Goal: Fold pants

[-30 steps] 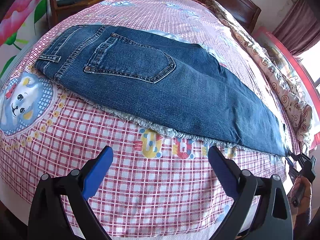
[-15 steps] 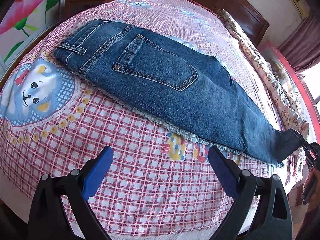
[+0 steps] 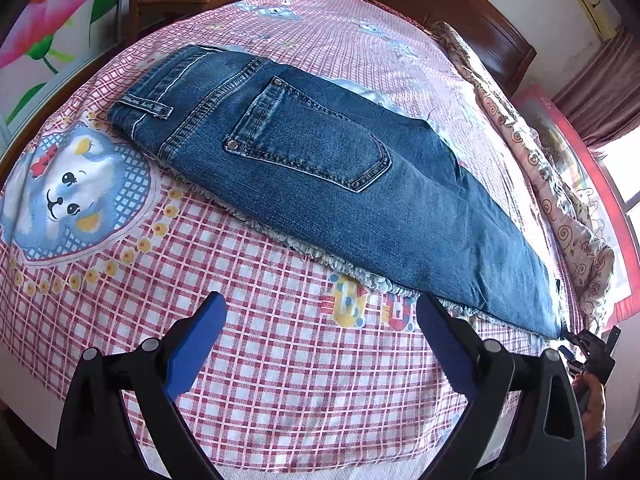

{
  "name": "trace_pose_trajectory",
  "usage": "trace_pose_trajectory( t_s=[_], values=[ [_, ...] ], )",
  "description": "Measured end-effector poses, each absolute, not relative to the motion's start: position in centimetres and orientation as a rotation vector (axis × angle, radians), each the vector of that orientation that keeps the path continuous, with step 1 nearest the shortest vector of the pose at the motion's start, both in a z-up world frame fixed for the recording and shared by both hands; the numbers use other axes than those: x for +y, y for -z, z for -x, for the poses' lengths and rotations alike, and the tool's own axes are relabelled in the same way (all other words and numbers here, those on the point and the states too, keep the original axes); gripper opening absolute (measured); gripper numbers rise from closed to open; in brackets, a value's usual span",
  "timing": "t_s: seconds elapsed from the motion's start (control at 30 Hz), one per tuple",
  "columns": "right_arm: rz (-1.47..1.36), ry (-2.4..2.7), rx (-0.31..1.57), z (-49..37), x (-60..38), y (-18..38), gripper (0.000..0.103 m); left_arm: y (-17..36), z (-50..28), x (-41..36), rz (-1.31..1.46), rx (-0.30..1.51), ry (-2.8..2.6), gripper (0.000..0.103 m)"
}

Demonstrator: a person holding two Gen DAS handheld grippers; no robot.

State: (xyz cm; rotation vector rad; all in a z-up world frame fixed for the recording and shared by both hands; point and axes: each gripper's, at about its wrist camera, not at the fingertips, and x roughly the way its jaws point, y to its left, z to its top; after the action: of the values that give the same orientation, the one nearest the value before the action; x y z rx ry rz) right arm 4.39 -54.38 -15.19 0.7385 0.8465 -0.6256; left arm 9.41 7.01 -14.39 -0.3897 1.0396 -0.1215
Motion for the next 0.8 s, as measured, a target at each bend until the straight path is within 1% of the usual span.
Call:
trace_pose_trajectory(
  t_s=[0.03,0.17,0.2,0.23,0.27,0.3,0.33,0.43,0.53,0.7,0.8],
  values=[
    [-0.722,0.641,0.849,-4.5,-54.4,15.2,0.046,14.3,-9.4,6.6,0.385,1.040,0.129,0.096],
    [-0.697,0.634,0.836,-5.3,-54.4,15.7,0.047,14.1,-9.7,5.4,0.379,1.043,0.154,0.096],
    [-0.674,0.621,0.839,-5.7,-54.2,15.7,0.044,14.1,-9.7,5.2,0.378,1.045,0.159,0.096],
    [-0.635,0.618,0.851,-6.0,-53.9,15.6,0.036,14.1,-9.7,5.1,0.377,1.046,0.163,0.096],
    [-0.608,0.595,0.867,-6.4,-53.6,15.6,0.026,14.0,-9.7,5.0,0.373,1.045,0.163,0.096],
    [-0.575,0.596,0.878,-6.6,-53.2,15.4,0.023,14.1,-9.7,5.0,0.370,1.046,0.160,0.096],
    [-0.552,0.592,0.885,-6.8,-52.9,15.2,0.023,14.1,-9.8,5.0,0.370,1.050,0.162,0.096],
    [-0.596,0.563,0.856,-6.4,-53.1,14.5,0.020,13.9,-10.8,4.9,0.344,1.042,0.171,0.096],
    [-0.582,0.550,0.821,-6.2,-52.7,12.9,0.018,13.0,-12.7,4.9,0.289,0.990,0.179,0.096],
    [-0.532,0.506,0.783,-7.4,-50.5,8.6,0.018,11.0,-17.3,5.3,0.218,0.864,0.183,0.097],
    [-0.458,0.434,0.749,-9.0,-47.6,5.2,0.018,11.2,-20.2,5.9,0.184,0.850,0.177,0.097]
  ],
)
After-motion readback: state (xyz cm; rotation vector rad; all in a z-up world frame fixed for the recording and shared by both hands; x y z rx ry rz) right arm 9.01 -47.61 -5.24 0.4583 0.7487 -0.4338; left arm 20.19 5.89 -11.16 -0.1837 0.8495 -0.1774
